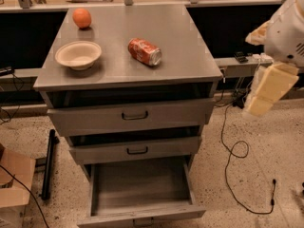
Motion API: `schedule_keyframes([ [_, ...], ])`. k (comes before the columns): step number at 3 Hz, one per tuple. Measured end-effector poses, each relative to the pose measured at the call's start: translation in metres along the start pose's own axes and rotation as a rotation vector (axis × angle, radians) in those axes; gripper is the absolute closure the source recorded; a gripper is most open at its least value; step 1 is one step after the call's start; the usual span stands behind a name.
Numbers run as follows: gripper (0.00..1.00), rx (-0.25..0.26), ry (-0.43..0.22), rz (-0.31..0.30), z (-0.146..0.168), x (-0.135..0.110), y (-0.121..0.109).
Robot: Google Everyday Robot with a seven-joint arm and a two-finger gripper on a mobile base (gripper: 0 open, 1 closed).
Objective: Place coke can into bottom drawer
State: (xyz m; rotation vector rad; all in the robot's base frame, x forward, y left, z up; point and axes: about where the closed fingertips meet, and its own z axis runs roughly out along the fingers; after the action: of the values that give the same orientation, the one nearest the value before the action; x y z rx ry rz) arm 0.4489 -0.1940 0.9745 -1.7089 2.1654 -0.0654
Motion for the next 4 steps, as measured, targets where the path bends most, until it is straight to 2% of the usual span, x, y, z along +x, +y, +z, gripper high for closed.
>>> schedule_keyframes([
  [2, 0.0, 0.006, -0.233, -0.036, 0.032, -0.07, -0.021],
  [3, 0.0, -0.037, -0.347, -0.075, 0.053, -0.099, -0.042],
  [4, 0.0, -0.037, -0.347, -0.075, 0.053, -0.099, -0.042],
])
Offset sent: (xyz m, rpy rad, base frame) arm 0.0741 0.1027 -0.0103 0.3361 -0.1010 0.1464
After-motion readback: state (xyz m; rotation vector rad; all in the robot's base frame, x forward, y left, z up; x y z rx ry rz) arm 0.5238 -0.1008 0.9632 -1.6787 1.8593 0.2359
